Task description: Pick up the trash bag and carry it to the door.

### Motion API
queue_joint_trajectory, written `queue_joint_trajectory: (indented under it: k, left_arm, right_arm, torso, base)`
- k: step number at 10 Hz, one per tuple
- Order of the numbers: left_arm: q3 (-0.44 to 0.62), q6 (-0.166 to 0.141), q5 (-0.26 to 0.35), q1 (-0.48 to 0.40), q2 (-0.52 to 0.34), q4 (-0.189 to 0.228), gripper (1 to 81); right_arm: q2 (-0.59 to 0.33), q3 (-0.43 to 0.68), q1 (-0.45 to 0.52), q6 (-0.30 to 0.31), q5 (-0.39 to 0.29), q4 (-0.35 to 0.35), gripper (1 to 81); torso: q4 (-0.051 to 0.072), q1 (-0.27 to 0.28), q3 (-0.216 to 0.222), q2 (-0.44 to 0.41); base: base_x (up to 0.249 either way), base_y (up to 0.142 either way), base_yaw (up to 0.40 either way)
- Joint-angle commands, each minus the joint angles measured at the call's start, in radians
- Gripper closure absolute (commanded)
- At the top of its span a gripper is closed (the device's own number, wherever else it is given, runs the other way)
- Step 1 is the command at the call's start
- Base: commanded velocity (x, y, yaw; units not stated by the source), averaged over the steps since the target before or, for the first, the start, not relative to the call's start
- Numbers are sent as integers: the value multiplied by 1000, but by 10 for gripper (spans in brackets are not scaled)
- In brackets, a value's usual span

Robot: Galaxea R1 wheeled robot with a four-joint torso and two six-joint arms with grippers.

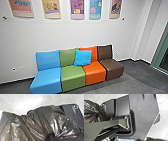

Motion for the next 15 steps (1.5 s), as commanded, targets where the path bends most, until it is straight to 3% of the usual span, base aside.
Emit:
queue_joint_trajectory:
  k: [1,15]
  left_arm:
    - [-4,6,54,-58,-9,4,811]
    - [-4,6,56,-62,-6,8,811]
  right_arm:
    - [-6,7,43,-3,-63,-6,10]
    - [0,6,43,-4,-63,-8,10]
  torso:
    - [0,0,0,0]
    - [0,0,0,0]
  base:
    - [0,0,-139]
    - [0,0,-166]
